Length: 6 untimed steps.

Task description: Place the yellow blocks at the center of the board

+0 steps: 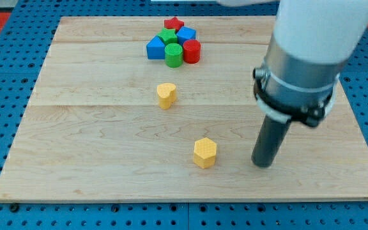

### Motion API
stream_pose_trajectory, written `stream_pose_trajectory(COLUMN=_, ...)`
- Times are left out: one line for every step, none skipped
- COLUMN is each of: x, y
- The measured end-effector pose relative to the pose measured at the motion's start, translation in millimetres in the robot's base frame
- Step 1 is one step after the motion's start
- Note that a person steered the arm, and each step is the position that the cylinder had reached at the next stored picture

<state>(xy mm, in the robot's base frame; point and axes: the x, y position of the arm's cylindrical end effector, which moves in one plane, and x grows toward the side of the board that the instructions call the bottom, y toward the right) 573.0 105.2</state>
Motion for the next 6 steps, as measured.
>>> stream_pose_trajectory(x=5, y=-67)
stream_pose_trajectory(x=-40, y=-74)
stream_pose_trajectory(x=-77, y=-82)
stream_pose_trajectory(x=-109, y=-122)
stream_pose_trajectory(x=-109, y=-132)
stream_pose_trajectory(x=-103, y=-92)
